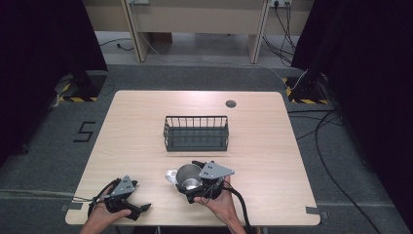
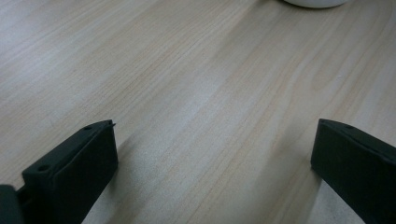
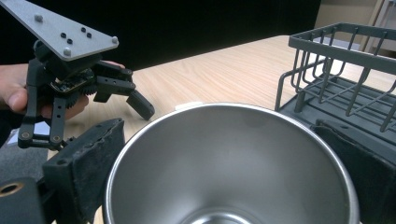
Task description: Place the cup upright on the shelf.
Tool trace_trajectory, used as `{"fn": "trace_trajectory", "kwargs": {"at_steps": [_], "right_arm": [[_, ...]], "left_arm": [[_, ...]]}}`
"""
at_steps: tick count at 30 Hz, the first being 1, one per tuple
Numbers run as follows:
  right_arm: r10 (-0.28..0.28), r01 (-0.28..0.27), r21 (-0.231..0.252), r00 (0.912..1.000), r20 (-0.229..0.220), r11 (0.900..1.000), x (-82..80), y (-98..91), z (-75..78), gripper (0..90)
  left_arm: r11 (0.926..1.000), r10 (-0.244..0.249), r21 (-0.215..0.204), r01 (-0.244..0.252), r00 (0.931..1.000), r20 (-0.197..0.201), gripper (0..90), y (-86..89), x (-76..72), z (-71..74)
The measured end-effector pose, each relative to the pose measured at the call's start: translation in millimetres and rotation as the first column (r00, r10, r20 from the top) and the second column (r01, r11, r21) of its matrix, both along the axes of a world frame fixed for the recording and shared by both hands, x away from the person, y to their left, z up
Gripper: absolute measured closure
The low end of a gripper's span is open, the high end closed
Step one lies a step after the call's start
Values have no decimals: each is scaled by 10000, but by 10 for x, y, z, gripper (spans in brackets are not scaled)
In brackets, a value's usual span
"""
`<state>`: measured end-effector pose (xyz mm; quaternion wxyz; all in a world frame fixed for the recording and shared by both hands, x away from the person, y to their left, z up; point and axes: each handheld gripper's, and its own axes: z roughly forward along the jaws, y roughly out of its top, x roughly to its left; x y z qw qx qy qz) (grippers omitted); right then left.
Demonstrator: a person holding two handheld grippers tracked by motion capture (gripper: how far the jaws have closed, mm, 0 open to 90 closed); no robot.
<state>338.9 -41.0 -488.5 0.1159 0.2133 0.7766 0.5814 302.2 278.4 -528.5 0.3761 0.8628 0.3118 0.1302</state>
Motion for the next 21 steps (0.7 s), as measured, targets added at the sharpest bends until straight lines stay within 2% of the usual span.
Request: {"fn": "trace_trajectory", "kwargs": {"at_steps": [15, 21], "right_arm": [[-339, 340, -116, 9994, 106, 9994, 1, -15, 24, 61], [-458, 459, -96, 9988, 180, 9989, 10, -49, 81, 61]], "left_arm": [[10000, 1, 1, -1, 10000, 0, 0, 0, 0, 0], [10000, 1, 1, -1, 10000, 1, 0, 0, 0, 0]]}}
